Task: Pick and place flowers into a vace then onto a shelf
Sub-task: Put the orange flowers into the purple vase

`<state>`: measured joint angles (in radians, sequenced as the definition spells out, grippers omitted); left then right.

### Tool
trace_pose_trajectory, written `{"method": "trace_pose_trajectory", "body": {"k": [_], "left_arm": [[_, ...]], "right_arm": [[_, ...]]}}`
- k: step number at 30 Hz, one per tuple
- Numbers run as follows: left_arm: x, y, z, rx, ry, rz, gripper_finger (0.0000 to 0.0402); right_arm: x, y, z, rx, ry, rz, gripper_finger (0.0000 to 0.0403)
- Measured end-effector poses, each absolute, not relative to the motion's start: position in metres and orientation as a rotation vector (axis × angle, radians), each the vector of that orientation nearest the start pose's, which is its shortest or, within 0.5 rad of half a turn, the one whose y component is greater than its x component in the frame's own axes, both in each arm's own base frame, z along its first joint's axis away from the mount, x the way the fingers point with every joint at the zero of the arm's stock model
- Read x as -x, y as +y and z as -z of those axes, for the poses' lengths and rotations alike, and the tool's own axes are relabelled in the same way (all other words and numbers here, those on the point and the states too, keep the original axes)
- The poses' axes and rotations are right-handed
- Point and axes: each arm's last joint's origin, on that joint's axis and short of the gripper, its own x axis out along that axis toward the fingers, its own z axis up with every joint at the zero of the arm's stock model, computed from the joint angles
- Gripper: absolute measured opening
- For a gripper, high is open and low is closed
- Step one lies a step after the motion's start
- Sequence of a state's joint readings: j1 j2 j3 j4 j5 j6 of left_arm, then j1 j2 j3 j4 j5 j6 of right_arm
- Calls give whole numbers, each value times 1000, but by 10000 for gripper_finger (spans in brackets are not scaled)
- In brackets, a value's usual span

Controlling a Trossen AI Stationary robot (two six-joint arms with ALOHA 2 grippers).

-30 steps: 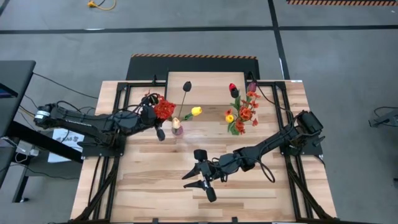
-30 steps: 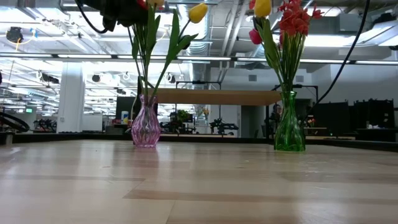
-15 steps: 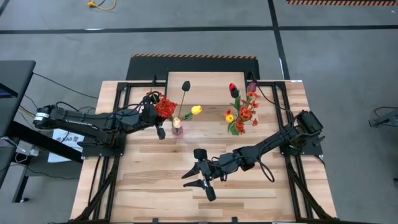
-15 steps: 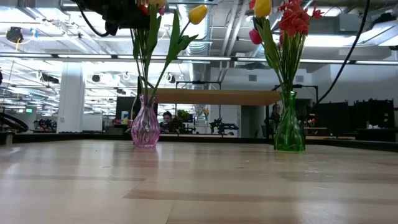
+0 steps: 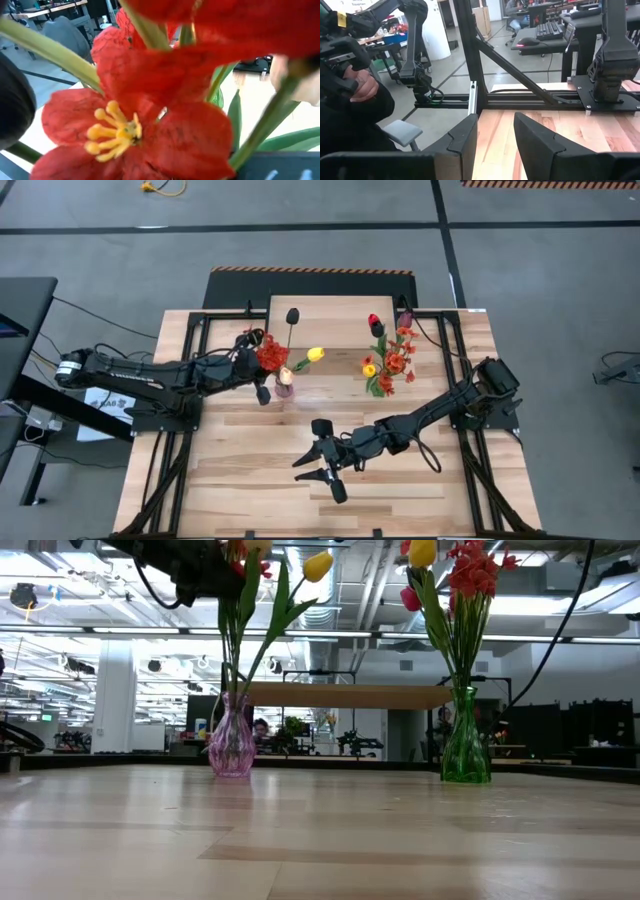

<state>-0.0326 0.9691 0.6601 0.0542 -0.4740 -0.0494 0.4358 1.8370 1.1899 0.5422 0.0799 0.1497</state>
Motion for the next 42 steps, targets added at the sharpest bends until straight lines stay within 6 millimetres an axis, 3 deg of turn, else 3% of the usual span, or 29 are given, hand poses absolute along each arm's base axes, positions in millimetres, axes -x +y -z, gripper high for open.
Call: {"method": "trace_pose_trajectory", "body": {"k": [42], "left_arm": [[-218,15,-272,-40,307,-430,15]], "right_arm": [[-379,174,-247,-118,140,-346,121]]}}
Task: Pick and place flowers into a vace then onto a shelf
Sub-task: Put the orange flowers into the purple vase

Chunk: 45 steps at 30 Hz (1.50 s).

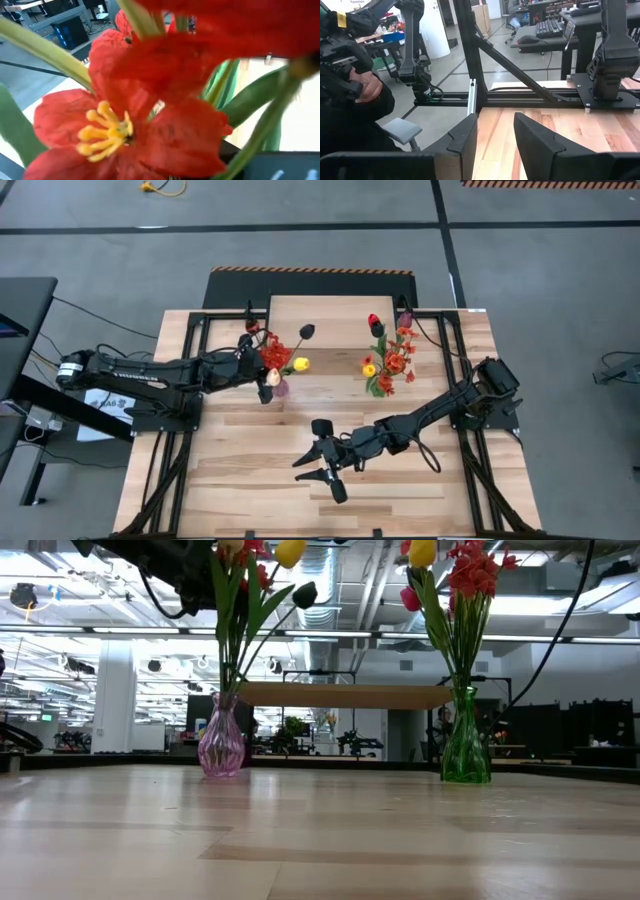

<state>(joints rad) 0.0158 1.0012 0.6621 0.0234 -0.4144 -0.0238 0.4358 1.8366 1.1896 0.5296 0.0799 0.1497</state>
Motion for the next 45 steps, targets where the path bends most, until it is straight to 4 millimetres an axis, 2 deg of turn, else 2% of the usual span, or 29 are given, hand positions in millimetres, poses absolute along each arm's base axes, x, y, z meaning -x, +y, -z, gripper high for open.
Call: {"method": "trace_pose_trajectory", "body": {"k": [22,34,45], "left_arm": [[-216,16,-267,6,346,-483,18],[-230,16,-250,-9,410,-485,18],[-230,17,-254,-25,381,-498,18]], "right_arm": [[-379,174,-247,-118,140,-346,121],[-379,174,-247,-119,139,-346,121],[-379,174,-247,-118,140,-346,121]]}}
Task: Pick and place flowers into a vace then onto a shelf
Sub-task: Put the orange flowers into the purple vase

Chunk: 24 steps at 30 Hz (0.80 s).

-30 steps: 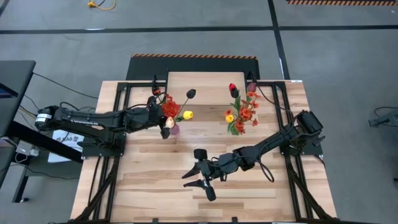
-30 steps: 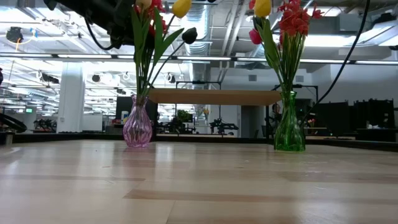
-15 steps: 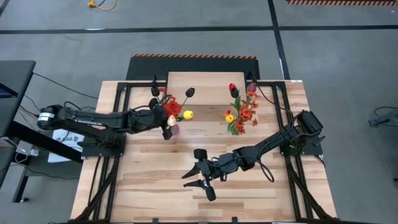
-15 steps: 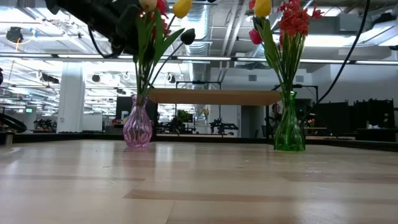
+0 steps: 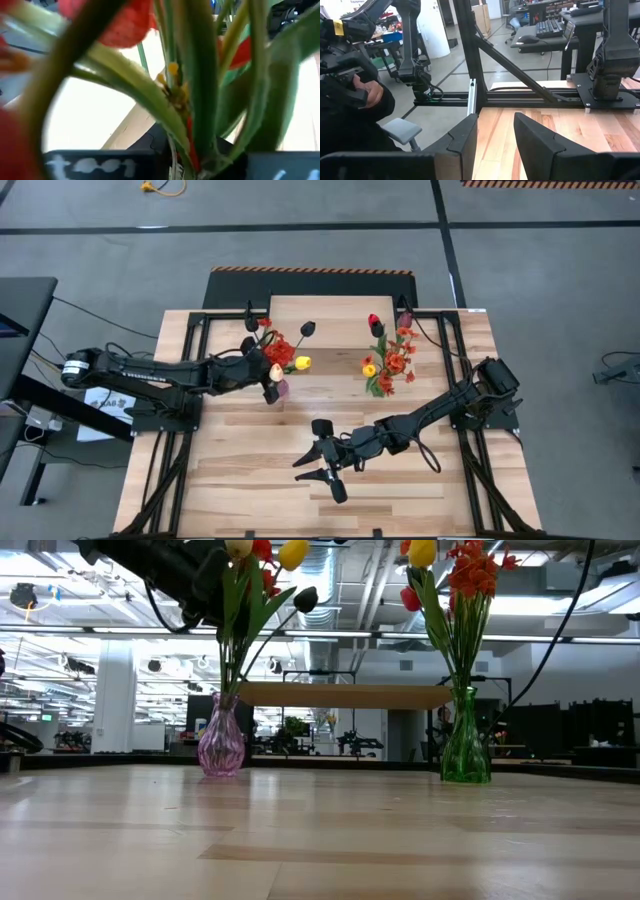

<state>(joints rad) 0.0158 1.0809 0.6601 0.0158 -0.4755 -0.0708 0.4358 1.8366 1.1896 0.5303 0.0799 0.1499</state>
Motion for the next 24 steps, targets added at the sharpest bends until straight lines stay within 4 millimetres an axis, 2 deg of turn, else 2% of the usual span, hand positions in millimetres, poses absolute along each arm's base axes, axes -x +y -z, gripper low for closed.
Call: {"method": "trace_pose_trajectory", "body": {"k": [6,17,24], "left_arm": [[-227,17,-257,-22,371,-498,52],[-218,16,-259,-9,405,-475,188],[-202,16,-270,11,379,-470,216]], "right_arm": [[-379,174,-247,-118,140,-346,121],[-379,174,-247,-118,140,-346,121],[-379,174,-247,-118,140,-346,121]]}}
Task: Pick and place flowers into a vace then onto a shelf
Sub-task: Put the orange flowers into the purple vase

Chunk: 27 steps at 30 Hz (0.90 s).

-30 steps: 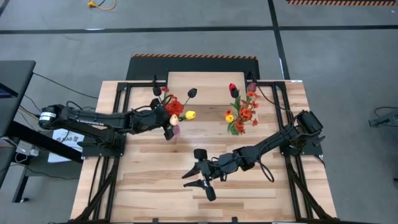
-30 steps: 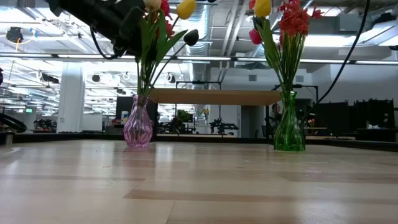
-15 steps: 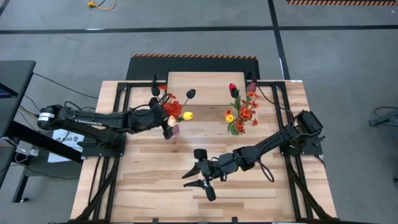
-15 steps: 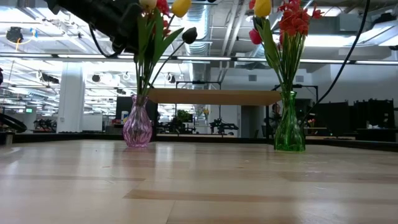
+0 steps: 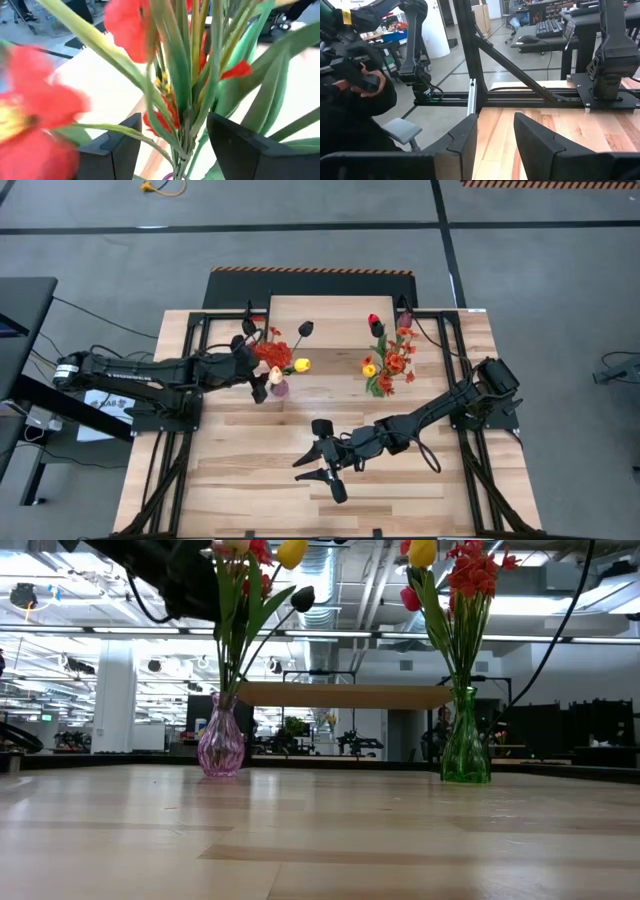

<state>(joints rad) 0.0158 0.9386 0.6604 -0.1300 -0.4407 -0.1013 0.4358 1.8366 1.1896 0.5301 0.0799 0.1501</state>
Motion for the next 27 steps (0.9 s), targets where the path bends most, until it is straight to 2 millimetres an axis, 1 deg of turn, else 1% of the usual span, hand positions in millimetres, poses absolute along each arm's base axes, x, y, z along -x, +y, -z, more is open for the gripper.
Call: {"method": "trace_pose_trajectory", "body": {"k": [9,17,24,27], "left_arm": [[-187,14,-279,35,352,-449,216],[-176,11,-288,82,307,-350,216],[-164,10,-297,111,248,-322,216],[-158,10,-298,114,249,-322,216]], "right_arm": [[-379,174,-247,-118,140,-346,121],[-379,174,-247,-118,140,-346,121],[-379,174,-247,-118,140,-346,121],[-379,174,-247,-118,140,-346,121]]}}
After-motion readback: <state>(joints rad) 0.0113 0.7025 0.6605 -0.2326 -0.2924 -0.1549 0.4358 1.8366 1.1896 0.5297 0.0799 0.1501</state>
